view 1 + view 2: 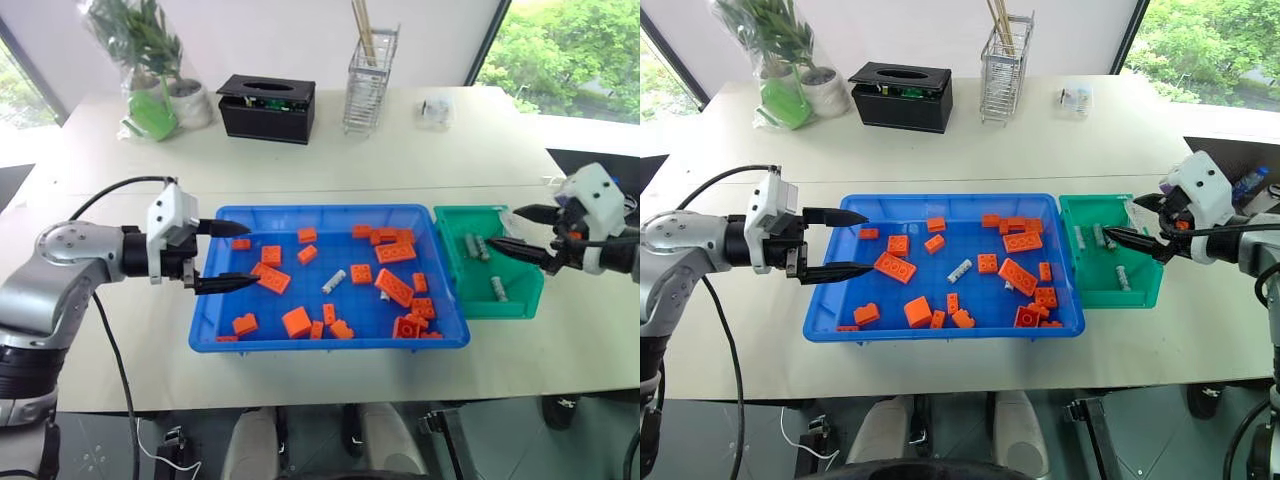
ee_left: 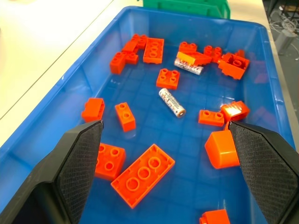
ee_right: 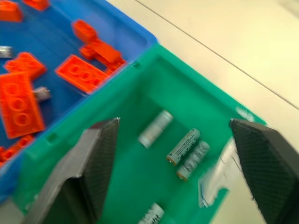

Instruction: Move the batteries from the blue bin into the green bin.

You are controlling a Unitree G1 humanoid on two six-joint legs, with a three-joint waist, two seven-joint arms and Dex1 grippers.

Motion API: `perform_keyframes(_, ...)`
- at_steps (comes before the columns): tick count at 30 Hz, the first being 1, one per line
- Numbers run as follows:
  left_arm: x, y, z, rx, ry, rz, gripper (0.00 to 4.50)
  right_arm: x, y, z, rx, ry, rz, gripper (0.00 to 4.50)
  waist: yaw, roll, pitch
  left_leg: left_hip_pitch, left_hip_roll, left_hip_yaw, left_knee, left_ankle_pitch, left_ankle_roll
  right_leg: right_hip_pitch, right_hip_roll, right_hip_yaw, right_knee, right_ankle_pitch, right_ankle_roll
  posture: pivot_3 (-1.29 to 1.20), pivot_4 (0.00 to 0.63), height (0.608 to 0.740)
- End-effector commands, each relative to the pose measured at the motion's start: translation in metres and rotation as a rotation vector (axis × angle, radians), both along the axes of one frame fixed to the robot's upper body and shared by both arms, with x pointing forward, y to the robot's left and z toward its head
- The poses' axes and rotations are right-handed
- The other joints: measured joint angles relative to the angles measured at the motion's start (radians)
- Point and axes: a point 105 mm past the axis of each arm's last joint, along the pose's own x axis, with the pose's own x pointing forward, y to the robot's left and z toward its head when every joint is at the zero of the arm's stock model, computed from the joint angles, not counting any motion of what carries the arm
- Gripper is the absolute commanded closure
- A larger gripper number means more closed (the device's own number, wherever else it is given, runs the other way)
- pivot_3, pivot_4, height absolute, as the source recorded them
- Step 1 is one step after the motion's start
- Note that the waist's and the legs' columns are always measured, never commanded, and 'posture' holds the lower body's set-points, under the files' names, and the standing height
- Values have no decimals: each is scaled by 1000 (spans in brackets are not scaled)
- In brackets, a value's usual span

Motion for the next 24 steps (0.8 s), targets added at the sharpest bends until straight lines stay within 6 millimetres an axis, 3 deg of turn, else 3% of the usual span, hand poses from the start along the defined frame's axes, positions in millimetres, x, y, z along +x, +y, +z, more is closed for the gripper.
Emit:
perform_keyframes(1,-6,-6,9,-4,-30,-39,0,-8,58,21,-37,-66,293,900,-3,0,0,0,0,0,0,0,0,0,1,0,0,0,0,0,150,736)
perform_keyframes(5,-7,-9,5,9,-26,-54,0,-13,108,13,-28,-21,559,900,1,0,0,0,1,-2,-1,0,0,0,2,0,0,0,0,0,150,736)
perform_keyframes(10,-8,-11,5,26,-51,-56,0,-4,154,-26,-185,13,780,900,8,-1,0,-1,1,-1,1,0,0,0,1,0,0,0,-1,0,150,736)
perform_keyframes(15,-9,-8,9,24,-86,-9,0,17,169,-59,-352,-12,851,900,7,-1,0,-2,0,-1,1,0,0,0,1,0,0,0,0,0,150,736)
perform_keyframes(18,-16,-7,6,15,-67,3,0,31,182,-73,-384,-9,857,900,1,-1,0,-1,1,-1,1,0,0,-1,2,0,1,0,0,0,150,736)
perform_keyframes(24,-24,-4,2,17,-49,25,0,42,190,-90,-399,37,894,900,6,-1,0,-1,1,-1,1,0,-1,-1,2,-1,2,0,0,0,150,736)
